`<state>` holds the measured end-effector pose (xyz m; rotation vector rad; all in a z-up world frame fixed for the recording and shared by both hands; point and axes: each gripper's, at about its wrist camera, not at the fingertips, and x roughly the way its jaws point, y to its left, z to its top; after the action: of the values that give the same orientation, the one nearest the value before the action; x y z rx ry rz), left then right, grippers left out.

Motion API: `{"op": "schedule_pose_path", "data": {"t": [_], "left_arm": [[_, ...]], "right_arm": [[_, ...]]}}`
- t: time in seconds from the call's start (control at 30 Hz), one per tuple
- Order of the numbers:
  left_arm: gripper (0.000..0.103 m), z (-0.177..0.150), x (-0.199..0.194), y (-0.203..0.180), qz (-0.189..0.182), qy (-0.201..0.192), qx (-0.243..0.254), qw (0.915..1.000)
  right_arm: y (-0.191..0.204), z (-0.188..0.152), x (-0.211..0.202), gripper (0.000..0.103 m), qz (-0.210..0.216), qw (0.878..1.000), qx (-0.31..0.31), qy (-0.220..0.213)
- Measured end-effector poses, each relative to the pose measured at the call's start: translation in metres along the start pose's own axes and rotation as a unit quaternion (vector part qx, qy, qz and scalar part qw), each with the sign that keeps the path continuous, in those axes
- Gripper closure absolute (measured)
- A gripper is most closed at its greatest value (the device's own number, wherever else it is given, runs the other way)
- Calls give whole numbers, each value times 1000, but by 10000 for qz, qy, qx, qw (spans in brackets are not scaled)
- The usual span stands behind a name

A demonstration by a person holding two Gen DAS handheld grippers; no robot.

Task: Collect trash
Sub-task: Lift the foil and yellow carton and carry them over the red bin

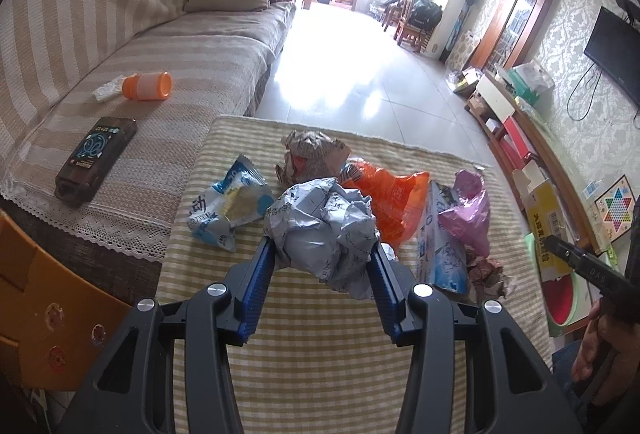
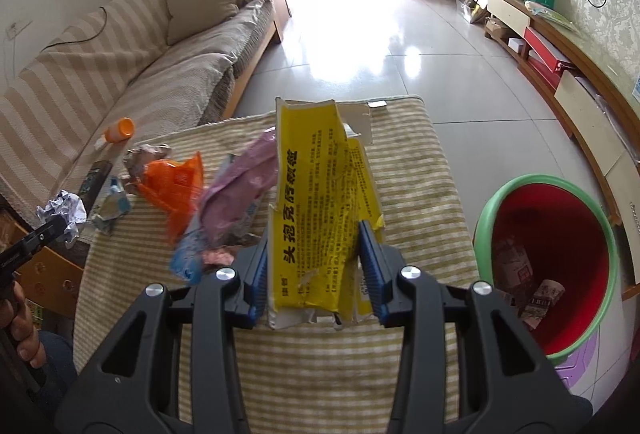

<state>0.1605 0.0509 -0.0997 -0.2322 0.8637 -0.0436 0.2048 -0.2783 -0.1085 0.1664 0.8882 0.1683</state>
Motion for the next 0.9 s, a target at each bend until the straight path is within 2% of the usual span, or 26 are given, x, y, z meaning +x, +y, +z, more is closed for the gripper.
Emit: {"op": "schedule_pose_path", "data": {"t": [0.23,0.43,0.63,0.9], "left_arm": [[59,-1,-24,-8,53,-138,97,9998],[59,2,-34,-38,19,-234,394,9989],[59,5,-32,-90,-261,-217,790,9963],[59,4,-19,-174,-727,-140,1289,9889]], "right_arm": [[2,-1,-22,64,179,9997,69,-168],[-9,1,-37,64,176,9993,182,-289],[-30,3,-62,64,42,9983,307,-492],[-81,3,-88,64,-256,9958,568,-671]]}}
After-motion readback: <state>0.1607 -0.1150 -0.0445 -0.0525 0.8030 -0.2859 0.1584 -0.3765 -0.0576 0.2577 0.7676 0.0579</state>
